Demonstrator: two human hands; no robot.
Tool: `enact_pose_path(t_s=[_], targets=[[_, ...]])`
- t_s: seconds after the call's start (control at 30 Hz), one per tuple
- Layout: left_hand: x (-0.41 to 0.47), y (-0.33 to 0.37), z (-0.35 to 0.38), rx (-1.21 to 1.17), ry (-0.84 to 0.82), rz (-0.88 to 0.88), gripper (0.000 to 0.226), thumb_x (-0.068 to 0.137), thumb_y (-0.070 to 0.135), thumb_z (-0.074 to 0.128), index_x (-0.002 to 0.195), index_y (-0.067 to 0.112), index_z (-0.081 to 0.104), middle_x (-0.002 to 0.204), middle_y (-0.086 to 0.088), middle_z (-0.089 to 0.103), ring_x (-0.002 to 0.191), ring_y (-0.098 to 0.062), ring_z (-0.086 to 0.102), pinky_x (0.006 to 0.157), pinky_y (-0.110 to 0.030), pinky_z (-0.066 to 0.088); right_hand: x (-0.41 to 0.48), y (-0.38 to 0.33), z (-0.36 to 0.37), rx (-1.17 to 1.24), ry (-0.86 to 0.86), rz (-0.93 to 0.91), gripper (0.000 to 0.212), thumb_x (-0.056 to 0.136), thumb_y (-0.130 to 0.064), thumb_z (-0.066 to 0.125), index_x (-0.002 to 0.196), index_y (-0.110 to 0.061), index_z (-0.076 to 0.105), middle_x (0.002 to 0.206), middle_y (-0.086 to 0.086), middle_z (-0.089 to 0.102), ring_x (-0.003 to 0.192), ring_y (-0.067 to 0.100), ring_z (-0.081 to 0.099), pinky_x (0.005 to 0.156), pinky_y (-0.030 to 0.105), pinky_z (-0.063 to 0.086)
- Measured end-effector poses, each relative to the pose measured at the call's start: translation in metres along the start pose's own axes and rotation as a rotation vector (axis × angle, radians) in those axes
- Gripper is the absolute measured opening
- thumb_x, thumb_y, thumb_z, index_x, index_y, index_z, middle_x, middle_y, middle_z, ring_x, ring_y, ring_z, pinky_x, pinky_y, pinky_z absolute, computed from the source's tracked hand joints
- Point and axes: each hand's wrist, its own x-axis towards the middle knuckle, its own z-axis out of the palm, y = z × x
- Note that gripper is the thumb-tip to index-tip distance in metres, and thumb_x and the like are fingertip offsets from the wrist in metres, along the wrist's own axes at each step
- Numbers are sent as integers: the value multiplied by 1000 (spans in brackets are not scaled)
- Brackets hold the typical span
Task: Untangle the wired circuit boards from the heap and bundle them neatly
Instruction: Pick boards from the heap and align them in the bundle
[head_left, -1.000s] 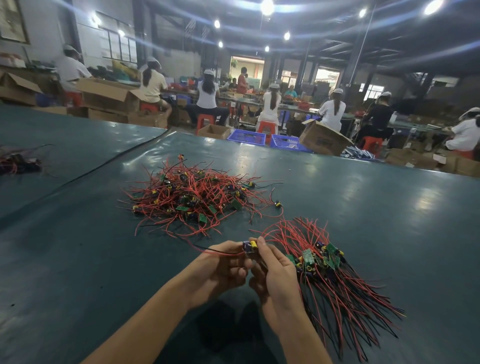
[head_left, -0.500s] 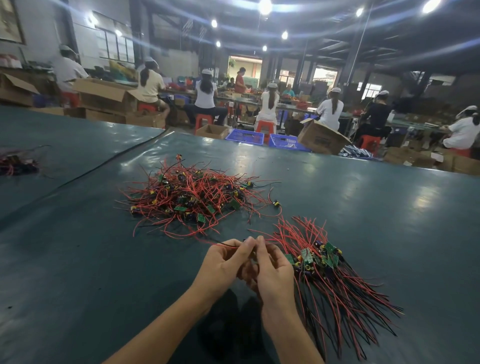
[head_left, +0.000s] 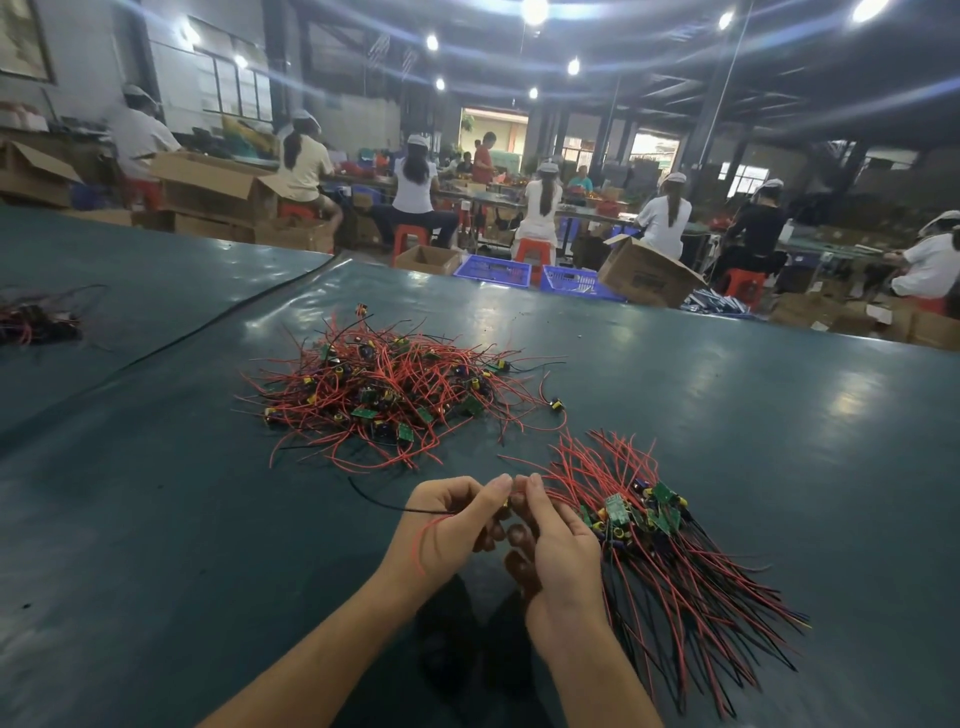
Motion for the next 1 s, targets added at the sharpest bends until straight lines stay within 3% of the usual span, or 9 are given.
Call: enact_pose_path(t_s=[0.13, 0.23, 0.3, 0.43, 0.53, 0.63, 0.87, 0.93, 1.0], targets=[[1, 0, 1, -38, -3, -41, 38, 78, 40, 67, 58, 8, 66, 54, -6, 61, 51, -14, 56, 53, -21, 47, 1, 1, 0, -19, -6, -38, 21, 87, -30, 70, 71, -21, 79, 80, 9, 76, 72, 27, 73, 69, 37, 59], [1, 0, 2, -22, 0, -15, 37, 78, 40, 67, 54, 12, 63, 51, -6, 60, 49, -16, 54, 52, -22, 45, -2, 6, 1, -119, -38, -99, 24, 90, -32, 67, 70, -24, 78, 71, 8, 64, 65, 24, 56, 59, 33, 47], [1, 0, 1, -16, -6, -6, 37, 82, 35, 68, 54, 11, 62, 50, -6, 59, 48, -15, 54, 51, -22, 45, -3, 7, 2, -165, -48, -132, 25, 92, -30, 65, 71, -26, 78, 69, 9, 63, 64, 23, 54, 56, 30, 44], [1, 3, -1, -45, -45, -30, 35, 81, 34, 73, 53, 13, 66, 50, -5, 57, 45, -14, 51, 49, -22, 42, 3, 3, 2, -111, -28, -143, 24, 93, -23, 65, 75, -24, 80, 81, 5, 75, 82, 23, 69, 78, 37, 55], [1, 9, -3, -55, -61, -37, 36, 75, 40, 71, 51, 13, 66, 54, -8, 60, 42, -11, 50, 45, -20, 41, 10, -8, -6, -90, 54, -151, 24, 92, -26, 66, 73, -29, 80, 56, -4, 51, 48, 6, 45, 46, 20, 41], [2, 15, -7, -49, -84, -31, 35, 78, 36, 69, 51, 14, 66, 56, -6, 63, 41, -9, 49, 44, -19, 39, 20, -19, -19, -6, 190, -147, 25, 92, -27, 67, 69, -28, 79, 50, -8, 40, 39, 3, 29, 33, 16, 31], [1, 15, -4, -79, -111, -72, 37, 74, 41, 64, 48, 15, 65, 57, -8, 62, 43, -12, 51, 47, -21, 43, 16, -15, -17, 23, 188, -175, 21, 89, -38, 68, 74, -29, 79, 51, -12, 41, 39, 1, 32, 35, 16, 32], [1, 14, -4, -86, -104, -83, 39, 73, 44, 65, 54, 10, 66, 55, -10, 59, 44, -13, 50, 48, -21, 43, 9, -6, -9, -61, 99, -183, 27, 84, -42, 71, 84, -16, 77, 49, -9, 42, 42, 4, 36, 40, 19, 35], [0, 12, -5, -51, -121, -77, 51, 73, 48, 66, 61, -2, 63, 54, -10, 57, 46, -15, 51, 50, -22, 42, 2, 2, 1, -124, 13, -201, 25, 86, -36, 70, 77, -14, 78, 56, -1, 57, 54, 13, 51, 55, 26, 46]])
